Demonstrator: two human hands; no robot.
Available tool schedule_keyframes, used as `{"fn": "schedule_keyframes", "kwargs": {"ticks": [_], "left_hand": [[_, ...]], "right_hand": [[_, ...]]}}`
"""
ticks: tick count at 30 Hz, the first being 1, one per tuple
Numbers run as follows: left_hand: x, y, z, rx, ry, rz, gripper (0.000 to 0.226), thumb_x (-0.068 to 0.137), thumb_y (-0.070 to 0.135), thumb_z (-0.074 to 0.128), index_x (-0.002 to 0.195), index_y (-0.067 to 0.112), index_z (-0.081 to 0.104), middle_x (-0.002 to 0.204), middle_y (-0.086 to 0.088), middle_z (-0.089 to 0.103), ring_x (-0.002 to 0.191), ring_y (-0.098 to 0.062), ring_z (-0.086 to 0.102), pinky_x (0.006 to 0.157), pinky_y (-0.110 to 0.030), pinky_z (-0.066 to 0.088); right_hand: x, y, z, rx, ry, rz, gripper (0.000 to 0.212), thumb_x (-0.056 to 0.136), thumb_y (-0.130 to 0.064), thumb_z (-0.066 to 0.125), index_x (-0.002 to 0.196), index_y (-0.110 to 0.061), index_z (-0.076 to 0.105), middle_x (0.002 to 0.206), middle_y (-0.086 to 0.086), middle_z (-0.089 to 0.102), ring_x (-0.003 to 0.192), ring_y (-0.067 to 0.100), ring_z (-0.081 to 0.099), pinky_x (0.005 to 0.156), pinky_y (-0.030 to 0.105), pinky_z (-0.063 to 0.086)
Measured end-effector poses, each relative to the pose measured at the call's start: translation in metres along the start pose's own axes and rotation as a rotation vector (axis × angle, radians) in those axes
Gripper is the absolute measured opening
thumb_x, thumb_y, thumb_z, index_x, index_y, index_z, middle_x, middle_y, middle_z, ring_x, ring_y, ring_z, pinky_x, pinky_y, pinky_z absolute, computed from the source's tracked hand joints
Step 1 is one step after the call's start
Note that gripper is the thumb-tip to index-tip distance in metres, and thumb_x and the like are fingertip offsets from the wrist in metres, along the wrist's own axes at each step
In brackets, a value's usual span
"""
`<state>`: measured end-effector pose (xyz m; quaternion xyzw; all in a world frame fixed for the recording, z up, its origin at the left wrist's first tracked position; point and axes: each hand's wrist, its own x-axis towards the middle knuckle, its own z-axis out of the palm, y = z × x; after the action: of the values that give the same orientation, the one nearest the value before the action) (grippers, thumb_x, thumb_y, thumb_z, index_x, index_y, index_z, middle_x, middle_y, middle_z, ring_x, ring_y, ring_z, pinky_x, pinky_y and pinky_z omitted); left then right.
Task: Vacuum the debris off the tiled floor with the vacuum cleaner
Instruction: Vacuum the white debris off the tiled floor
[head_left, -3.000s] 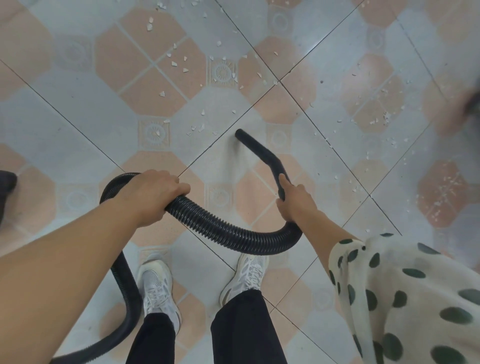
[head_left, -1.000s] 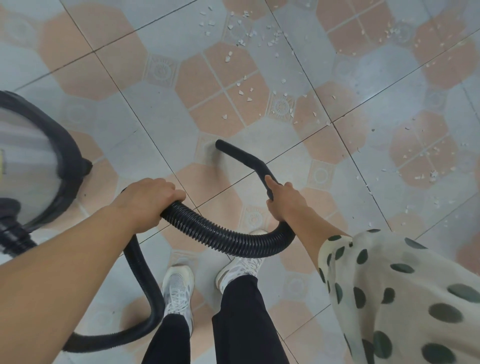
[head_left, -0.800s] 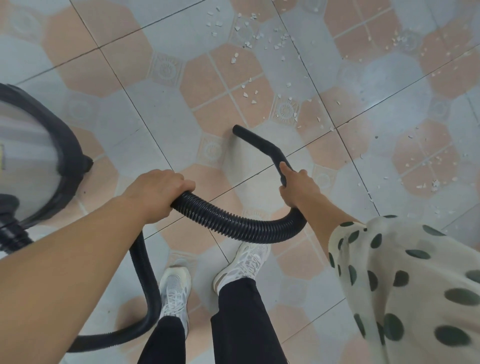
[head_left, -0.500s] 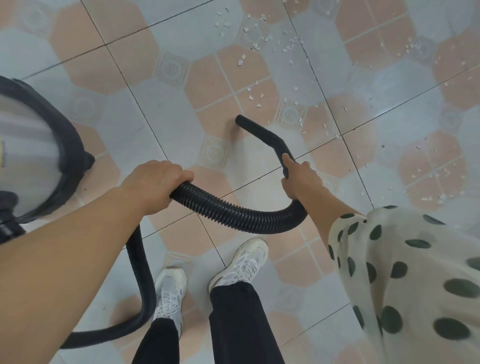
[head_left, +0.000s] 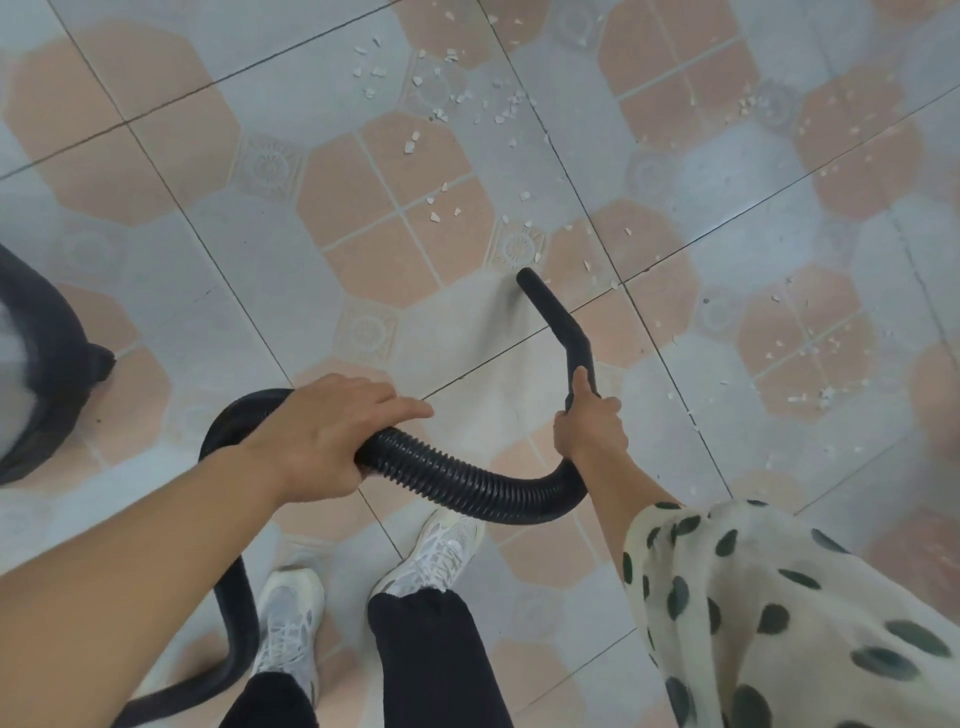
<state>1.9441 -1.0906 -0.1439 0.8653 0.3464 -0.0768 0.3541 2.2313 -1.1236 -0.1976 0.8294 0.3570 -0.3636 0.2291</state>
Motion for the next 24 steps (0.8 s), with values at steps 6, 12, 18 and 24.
{"fn": "schedule_keyframes", "kwargs": {"ticks": [6, 12, 18, 24], "left_hand": [[0.035, 0.037, -0.026, 0.036, -0.241, 0.021, 0.06, 0.085, 0.019, 0.049, 0.135, 0.043, 0.027, 0.108, 0.017, 0.053, 0.101, -0.011, 0.051, 0.084, -0.031, 0.043], [0.065, 0.056, -0.03, 0.26, -0.291, 0.012, 0.055, 0.085, 0.048, 0.051, 0.132, 0.044, 0.022, 0.096, 0.01, 0.049, 0.085, -0.017, 0.057, 0.073, -0.03, 0.041], [0.073, 0.057, -0.032, 0.372, -0.288, 0.028, 0.027, 0.089, 0.022, 0.045, 0.114, 0.03, 0.04, 0.084, 0.009, 0.042, 0.075, -0.016, 0.05, 0.06, -0.029, 0.035], [0.08, 0.042, -0.031, 0.39, -0.231, 0.078, 0.023, 0.089, 0.022, 0.047, 0.111, 0.03, 0.043, 0.08, 0.009, 0.044, 0.072, -0.016, 0.049, 0.057, -0.028, 0.035]], "right_hand": [[0.016, -0.014, -0.018, 0.172, -0.018, 0.036, 0.077, 0.097, -0.014, 0.049, 0.156, -0.032, 0.004, 0.131, 0.018, 0.036, 0.082, 0.027, 0.049, 0.075, 0.036, 0.042], [0.014, -0.012, -0.017, 0.281, -0.068, 0.084, 0.061, 0.102, -0.027, 0.038, 0.155, -0.033, 0.01, 0.129, 0.02, 0.039, 0.092, 0.03, 0.054, 0.084, 0.041, 0.046], [0.019, 0.005, -0.014, 0.592, -0.112, 0.215, 0.059, 0.095, -0.021, 0.043, 0.149, -0.018, 0.02, 0.13, 0.02, 0.047, 0.087, 0.029, 0.054, 0.075, 0.04, 0.05], [0.025, 0.015, -0.007, 1.075, -0.151, 0.34, 0.037, 0.091, -0.013, 0.043, 0.127, -0.005, 0.044, 0.09, 0.009, 0.053, 0.076, 0.024, 0.054, 0.07, 0.038, 0.051]]}}
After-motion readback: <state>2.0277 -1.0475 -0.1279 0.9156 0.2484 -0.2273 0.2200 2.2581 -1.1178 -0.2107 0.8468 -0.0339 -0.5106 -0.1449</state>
